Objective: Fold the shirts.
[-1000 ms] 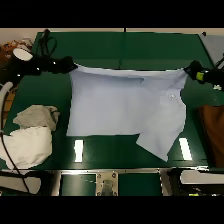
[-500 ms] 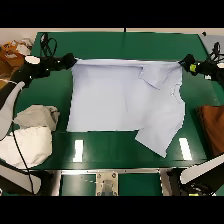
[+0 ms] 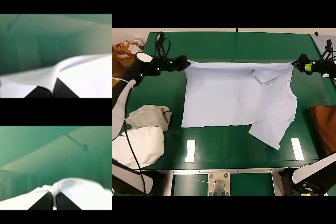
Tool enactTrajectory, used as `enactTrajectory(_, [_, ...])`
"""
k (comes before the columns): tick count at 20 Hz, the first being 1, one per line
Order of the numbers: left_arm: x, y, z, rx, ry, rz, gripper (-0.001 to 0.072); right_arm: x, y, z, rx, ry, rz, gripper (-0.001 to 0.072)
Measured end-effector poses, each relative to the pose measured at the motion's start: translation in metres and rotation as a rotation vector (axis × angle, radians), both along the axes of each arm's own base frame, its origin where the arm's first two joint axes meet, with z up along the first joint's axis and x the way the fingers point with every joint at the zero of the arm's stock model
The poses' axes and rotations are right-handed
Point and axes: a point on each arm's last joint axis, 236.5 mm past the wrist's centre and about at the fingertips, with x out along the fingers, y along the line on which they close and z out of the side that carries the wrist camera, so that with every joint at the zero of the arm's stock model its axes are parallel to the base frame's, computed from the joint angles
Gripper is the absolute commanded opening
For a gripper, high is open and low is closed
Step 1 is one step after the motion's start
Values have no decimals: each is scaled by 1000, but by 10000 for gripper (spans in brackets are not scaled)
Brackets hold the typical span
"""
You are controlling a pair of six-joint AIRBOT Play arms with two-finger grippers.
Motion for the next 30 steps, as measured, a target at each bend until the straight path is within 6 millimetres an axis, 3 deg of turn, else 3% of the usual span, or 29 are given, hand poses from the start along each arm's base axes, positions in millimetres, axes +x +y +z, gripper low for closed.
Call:
enactTrajectory(8, [-64,-5,-64,83,280,-117,26,-89,-8,-56,-77,333,129,22])
enactTrajectory(11, [-79,-8,-84,106,330,-130,26,-109,-7,-72,-84,404,143,24])
enactTrajectory(14, [-80,-14,-96,123,336,-129,27,-121,-3,-86,-79,448,143,27])
enactTrajectory(15, [-82,-17,-99,126,343,-136,129,-122,-3,-87,-80,453,140,172])
enactTrajectory(16, [-85,-20,-101,126,350,-144,551,-123,-4,-88,-80,456,136,390])
enactTrajectory(17, [-88,-21,-101,125,363,-152,650,-123,-6,-87,-78,460,127,399])
enactTrajectory(18, [-93,-22,-102,122,385,-158,576,-124,-10,-85,-69,468,112,354])
enactTrajectory(19, [-97,-21,-99,113,411,-164,579,-127,-13,-82,-59,478,103,285])
enactTrajectory(21, [-103,-15,-88,89,468,-170,578,-137,-24,-73,-28,514,76,78])
enactTrajectory(23, [-116,-5,-75,64,545,-191,562,-153,-34,-61,6,549,49,23])
enactTrajectory(25, [-137,1,-65,49,639,-230,63,-170,-45,-46,33,571,16,26])
enactTrajectory(26, [-149,3,-61,48,683,-256,25,-182,-49,-39,41,582,-2,25])
enactTrajectory(30, [-193,-1,-48,74,755,-314,23,-235,-45,-21,63,621,-90,26])
